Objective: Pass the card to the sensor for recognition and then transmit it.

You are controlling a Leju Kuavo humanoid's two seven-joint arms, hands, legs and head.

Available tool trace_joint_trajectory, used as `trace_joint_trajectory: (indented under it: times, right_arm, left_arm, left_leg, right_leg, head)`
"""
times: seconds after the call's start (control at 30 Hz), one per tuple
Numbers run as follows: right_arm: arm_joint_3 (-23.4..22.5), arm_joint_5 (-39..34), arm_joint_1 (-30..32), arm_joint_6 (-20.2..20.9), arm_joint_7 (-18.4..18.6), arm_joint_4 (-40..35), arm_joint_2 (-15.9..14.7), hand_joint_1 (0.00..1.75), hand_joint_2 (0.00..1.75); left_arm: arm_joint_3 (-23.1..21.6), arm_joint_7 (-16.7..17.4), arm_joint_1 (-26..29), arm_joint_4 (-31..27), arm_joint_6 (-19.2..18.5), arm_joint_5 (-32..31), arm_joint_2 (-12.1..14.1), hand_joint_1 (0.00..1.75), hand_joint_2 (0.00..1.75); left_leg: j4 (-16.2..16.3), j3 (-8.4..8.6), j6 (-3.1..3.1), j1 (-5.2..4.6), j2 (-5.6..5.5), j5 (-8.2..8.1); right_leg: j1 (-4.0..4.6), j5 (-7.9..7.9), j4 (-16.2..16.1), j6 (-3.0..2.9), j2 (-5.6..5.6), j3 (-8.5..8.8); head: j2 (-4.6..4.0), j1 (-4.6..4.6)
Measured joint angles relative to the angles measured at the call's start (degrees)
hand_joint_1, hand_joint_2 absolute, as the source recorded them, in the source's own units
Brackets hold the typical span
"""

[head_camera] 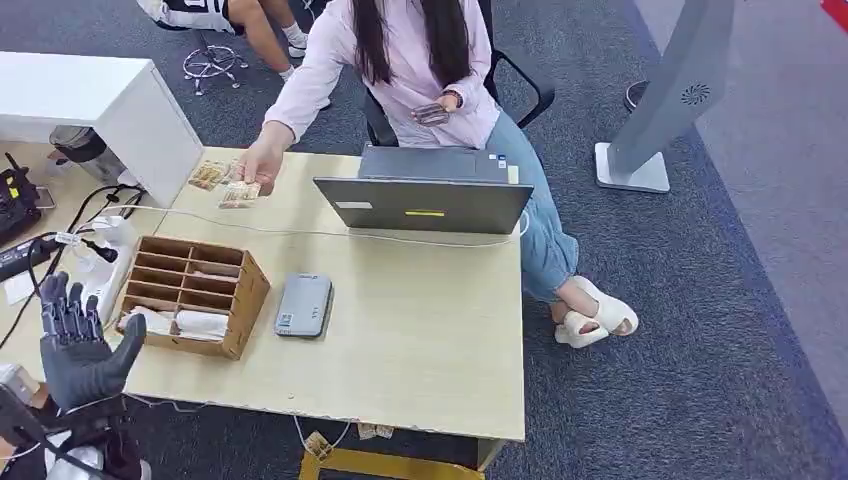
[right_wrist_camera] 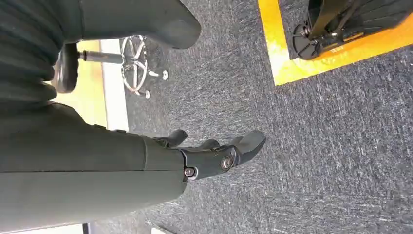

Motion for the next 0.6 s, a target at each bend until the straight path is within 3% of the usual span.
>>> trace_joint_trajectory:
  times: [0.6]
  right_arm:
    - [1.9,3.3,-0.6,2.4,0.2,0.0,-1.0,0.00,1.75]
  left_arm:
    - [-14.7,7.1,-15.1,11.0,13.1,-26.9,9.2,0.00,1.75]
  left_leg:
    - [0.0,0.00,-0.01,0.00,0.02,0.09]
  right_leg:
    - [0.00,0.06,0.0,-0.03,0.03,-0.01]
  head:
    - [0.00,0.00]
